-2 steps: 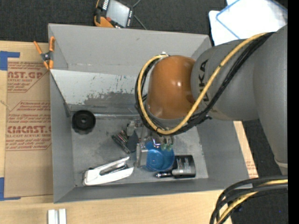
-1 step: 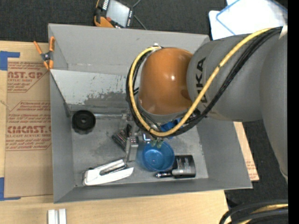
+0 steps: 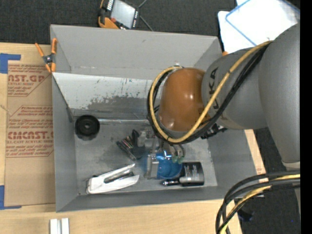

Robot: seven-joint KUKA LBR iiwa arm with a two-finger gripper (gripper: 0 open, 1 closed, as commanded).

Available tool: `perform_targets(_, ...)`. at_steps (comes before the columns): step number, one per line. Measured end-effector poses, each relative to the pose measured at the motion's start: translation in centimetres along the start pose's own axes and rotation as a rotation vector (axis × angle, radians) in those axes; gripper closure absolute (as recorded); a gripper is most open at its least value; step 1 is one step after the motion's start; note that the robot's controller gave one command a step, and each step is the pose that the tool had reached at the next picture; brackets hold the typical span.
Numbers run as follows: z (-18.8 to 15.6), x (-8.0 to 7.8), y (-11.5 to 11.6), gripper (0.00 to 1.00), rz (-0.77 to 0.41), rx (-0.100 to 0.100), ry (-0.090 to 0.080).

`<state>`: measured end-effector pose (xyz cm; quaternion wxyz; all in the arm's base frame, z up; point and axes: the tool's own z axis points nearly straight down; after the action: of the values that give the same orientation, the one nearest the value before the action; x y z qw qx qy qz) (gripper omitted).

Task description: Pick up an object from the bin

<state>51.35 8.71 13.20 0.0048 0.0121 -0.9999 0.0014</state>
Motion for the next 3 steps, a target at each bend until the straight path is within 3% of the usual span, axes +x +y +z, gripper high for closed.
perform_targets(1, -3.5, 1.2, 2.5, 0.0, 0.061, -0.016, -0.03)
perform_targets(2, 4.2, -1.8, 2.7, 0.0, 0.025, -0.007, -0.014)
perform_targets(3, 2.2, 3.5, 0.6, 0.0, 0.063, -0.017, -0.031)
